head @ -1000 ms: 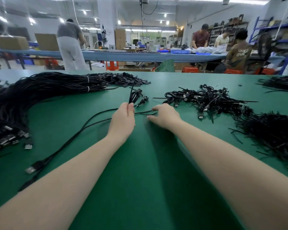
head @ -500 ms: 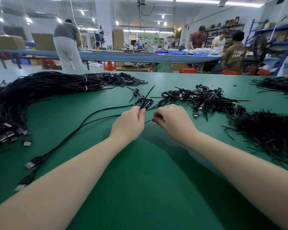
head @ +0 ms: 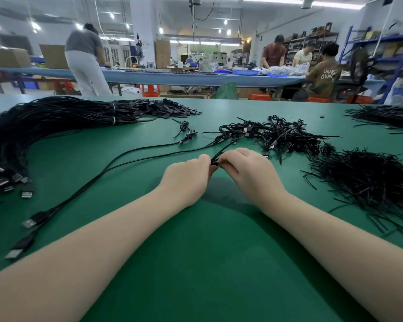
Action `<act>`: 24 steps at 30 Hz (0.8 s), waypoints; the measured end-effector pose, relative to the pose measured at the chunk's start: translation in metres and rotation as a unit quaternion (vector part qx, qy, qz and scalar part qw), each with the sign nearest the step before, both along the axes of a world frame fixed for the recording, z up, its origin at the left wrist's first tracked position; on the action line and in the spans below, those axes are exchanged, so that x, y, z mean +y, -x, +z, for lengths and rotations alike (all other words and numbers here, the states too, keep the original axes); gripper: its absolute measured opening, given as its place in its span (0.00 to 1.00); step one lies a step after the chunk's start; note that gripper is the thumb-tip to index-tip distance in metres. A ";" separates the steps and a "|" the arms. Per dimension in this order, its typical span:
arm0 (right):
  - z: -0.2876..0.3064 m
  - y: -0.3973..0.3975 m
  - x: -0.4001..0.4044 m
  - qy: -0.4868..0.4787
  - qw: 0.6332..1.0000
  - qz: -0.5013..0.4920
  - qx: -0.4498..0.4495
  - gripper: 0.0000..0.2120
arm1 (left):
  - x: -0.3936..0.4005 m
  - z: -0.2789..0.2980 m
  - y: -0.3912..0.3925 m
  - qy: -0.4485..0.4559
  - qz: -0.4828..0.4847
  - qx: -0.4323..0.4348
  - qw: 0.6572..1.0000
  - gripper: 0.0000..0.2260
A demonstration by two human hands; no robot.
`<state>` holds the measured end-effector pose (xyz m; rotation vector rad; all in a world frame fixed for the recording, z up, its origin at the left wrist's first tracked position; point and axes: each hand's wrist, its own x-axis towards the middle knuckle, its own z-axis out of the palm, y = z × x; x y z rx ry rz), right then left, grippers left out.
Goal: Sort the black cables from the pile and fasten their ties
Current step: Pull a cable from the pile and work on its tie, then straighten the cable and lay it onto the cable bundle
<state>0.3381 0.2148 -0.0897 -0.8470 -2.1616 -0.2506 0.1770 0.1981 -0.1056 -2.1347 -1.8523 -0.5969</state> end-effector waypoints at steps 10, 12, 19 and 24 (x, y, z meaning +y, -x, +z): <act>0.019 -0.002 0.000 0.060 0.993 0.055 -0.090 0.08 | 0.003 0.001 -0.001 -0.005 0.054 0.179 0.982 0.06; 0.031 -0.006 0.002 0.059 0.991 0.072 -0.100 0.07 | 0.005 0.001 0.000 -0.018 0.051 0.188 0.981 0.04; 0.064 -0.030 0.017 0.316 0.939 0.133 0.023 0.08 | -0.007 0.010 -0.004 -0.119 -0.115 0.232 0.959 0.10; 0.046 -0.053 0.028 0.607 0.748 0.195 0.185 0.08 | -0.023 0.015 -0.015 -0.131 -0.232 0.124 0.956 0.18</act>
